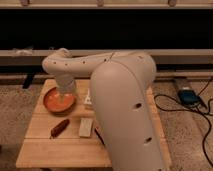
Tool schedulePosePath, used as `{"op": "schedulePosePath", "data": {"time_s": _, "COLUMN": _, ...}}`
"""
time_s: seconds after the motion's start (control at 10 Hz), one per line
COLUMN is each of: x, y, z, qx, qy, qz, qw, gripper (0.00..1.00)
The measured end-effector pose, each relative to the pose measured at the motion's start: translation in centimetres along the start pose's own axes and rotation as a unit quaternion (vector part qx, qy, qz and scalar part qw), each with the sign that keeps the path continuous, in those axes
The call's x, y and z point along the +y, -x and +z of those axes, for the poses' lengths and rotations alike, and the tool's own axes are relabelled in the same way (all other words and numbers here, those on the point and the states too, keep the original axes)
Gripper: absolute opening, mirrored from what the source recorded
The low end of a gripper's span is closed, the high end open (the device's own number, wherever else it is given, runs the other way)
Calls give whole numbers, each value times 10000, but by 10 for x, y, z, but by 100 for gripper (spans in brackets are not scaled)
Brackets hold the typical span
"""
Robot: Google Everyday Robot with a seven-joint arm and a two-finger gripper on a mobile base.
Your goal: Pick up the ceramic bowl
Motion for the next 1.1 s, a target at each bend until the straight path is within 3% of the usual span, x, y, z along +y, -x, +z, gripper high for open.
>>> {"op": "schedulePosePath", "data": {"time_s": 0.4, "x": 7, "y": 39, "z": 37, "qx": -106, "qy": 80, "qz": -9, "qw": 9999, "gripper": 65}}
{"op": "schedulePosePath", "data": {"time_s": 1.1, "x": -1, "y": 55, "z": 76, "qx": -56, "qy": 294, "qz": 39, "qw": 9995, "gripper": 65}}
